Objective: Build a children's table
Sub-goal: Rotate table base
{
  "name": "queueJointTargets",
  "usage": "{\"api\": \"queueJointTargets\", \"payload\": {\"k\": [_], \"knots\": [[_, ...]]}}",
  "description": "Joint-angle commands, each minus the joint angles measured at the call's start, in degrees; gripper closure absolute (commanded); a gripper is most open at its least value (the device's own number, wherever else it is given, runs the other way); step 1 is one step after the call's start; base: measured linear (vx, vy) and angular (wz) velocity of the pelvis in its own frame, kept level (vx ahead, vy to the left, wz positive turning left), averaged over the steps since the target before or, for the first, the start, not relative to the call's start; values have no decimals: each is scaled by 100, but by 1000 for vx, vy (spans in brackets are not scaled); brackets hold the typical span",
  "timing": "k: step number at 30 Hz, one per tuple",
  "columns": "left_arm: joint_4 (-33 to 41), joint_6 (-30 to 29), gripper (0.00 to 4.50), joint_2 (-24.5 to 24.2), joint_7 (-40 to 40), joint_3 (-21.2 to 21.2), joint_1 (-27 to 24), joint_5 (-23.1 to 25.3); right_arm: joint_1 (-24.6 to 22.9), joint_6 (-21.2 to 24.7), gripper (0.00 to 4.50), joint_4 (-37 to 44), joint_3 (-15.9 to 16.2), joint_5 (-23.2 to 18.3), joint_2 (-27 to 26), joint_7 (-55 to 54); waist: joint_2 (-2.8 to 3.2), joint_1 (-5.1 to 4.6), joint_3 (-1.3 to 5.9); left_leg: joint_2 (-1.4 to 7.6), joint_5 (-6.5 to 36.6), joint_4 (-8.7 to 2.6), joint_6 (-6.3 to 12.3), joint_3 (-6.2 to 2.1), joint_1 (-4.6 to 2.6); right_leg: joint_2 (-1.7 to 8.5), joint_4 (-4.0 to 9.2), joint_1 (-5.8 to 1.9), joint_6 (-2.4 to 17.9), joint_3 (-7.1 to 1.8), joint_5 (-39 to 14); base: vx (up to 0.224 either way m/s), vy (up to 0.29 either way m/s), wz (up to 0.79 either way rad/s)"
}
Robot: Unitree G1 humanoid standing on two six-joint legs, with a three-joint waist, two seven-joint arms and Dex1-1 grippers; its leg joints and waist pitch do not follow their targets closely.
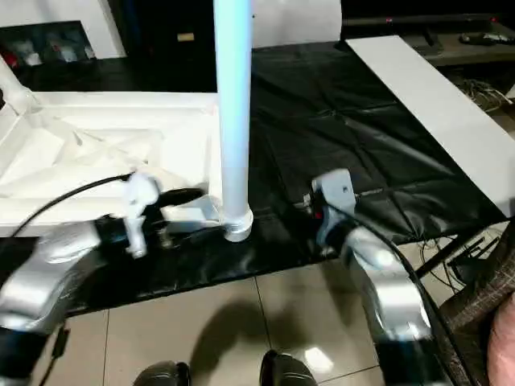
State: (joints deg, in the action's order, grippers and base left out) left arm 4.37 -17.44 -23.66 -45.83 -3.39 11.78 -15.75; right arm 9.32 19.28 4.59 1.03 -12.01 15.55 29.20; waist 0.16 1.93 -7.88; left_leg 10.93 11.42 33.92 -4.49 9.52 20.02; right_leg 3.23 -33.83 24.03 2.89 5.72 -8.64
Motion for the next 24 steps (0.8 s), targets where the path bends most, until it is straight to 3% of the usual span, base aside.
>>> {"api": "queueJointTargets", "payload": {"k": [1,2,3,5,6,8,10,13,15,16,17,18,19,20,21,22,23,24], "knots": [[373,-206,4,219,606,423,-319,-141,-192,381,0,516,-24,-192,-95,-214,65,-1,423,170,1087,-380,364,-46,28,421,543,-360,538,-320,-2499,0,0,0],[763,-295,4,483,1087,689,-759,-202,-392,623,0,895,-39,-275,-218,-433,29,-18,423,148,1109,-378,360,-45,44,414,560,-367,482,-305,-2648,0,0,0],[997,-343,4,606,1338,795,-1019,-238,-509,794,0,1137,-44,-328,-274,-549,38,-31,421,167,1004,-381,367,-55,82,418,558,-376,490,-307,-2555,0,0,0],[1404,-337,4,895,1841,862,-1501,-84,-741,1034,0,1531,-38,-379,-356,-712,20,-39,418,157,1085,-382,424,-41,48,382,600,-324,321,-298,-2776,0,0,0],[1623,-303,4,1068,2062,845,-1753,0,-864,1144,0,1700,-57,-440,-426,-794,-22,-42,392,144,1114,-391,448,-32,51,371,640,-304,236,-295,-2891,0,0,0],[2199,-327,4,1541,2549,694,-2277,70,-1120,1304,0,2006,-64,-525,-586,-989,-13,-37,363,176,1220,-412,426,-44,53,386,677,-282,105,-284,-3076,0,0,0],[2432,-387,4,1774,2793,645,-2389,94,-1186,1391,0,2099,-78,-520,-647,-1084,-49,-32,343,150,1516,-406,372,-45,-29,358,765,-200,-123,-271,-3462,0,0,0],[2483,-347,4,1971,3150,584,-2228,404,-1248,1520,0,2191,-77,-520,-773,-1250,-95,-68,293,113,1792,-428,285,-90,-1,349,809,-215,-436,-219,-3765,0,0,0],[2429,-246,4,2017,3357,579,-2073,523,-1287,1557,0,2226,-69,-471,-833,-1372,-102,-88,308,100,1842,-423,240,-111,1,369,846,-239,-612,-194,-3839,0,0,0],[2413,-232,4,2022,3420,583,-2030,561,-1293,1564,0,2228,-72,-465,-851,-1401,-86,-102,309,108,2107,-441,177,-133,-51,367,859,-253,-681,-165,-4011,0,0,0],[2403,-230,4,2045,3456,590,-1993,542,-1295,1556,0,2224,-78,-458,-867,-1424,-57,-130,284,129,2664,-464,126,-162,-190,335,895,-250,-674,-86,-4269,0,0,0],[2441,-266,4,2065,3497,567,-1989,563,-1306,1584,0,2251,-84,-464,-877,-1455,-45,-160,269,141,2930,-477,121,-180,-247,312,931,-255,-650,-36,-4329,0,0,0],[2471,-285,4,2064,3502,526,-1993,593,-1316,1596,0,2272,-77,-454,-867,-1466,34,-258,189,224,3759,-532,144,-244,-434,181,989,-258,-585,184,-4363,0,0,0],[2517,-315,4,2069,3530,486,-2006,625,-1324,1626,0,2302,-71,-450,-860,-1486,141,-305,89,581,4931,-939,159,-337,-362,10,397,-501,-457,359,-3517,0,0,0],[2556,-357,4,2064,3523,432,-2038,637,-1333,1651,0,2327,-71,-455,-857,-1499,172,-182,137,769,5343,-1136,124,-385,-156,132,-553,-764,-285,142,-2366,0,0,0],[2577,-386,4,2058,3527,384,-2065,663,-1332,1677,0,2345,-76,-457,-859,-1517,182,103,40,825,5845,-1264,236,-121,-204,106,-907,-661,-85,23,-1904,0,0,0],[2588,-397,4,2055,3532,349,-2093,683,-1331,1702,0,2362,-82,-463,-861,-1530,-101,-51,85,608,5277,-778,242,-106,-462,304,-512,-560,-164,-493,-3659,154,-94,-7],[2593,-401,4,2059,3535,332,-2116,689,-1326,1736,0,2375,-77,-464,-847,-1526,-421,106,192,-391,2854,501,493,165,-224,383,755,-706,-402,-1014,-5933,164,-101,-4]]}}
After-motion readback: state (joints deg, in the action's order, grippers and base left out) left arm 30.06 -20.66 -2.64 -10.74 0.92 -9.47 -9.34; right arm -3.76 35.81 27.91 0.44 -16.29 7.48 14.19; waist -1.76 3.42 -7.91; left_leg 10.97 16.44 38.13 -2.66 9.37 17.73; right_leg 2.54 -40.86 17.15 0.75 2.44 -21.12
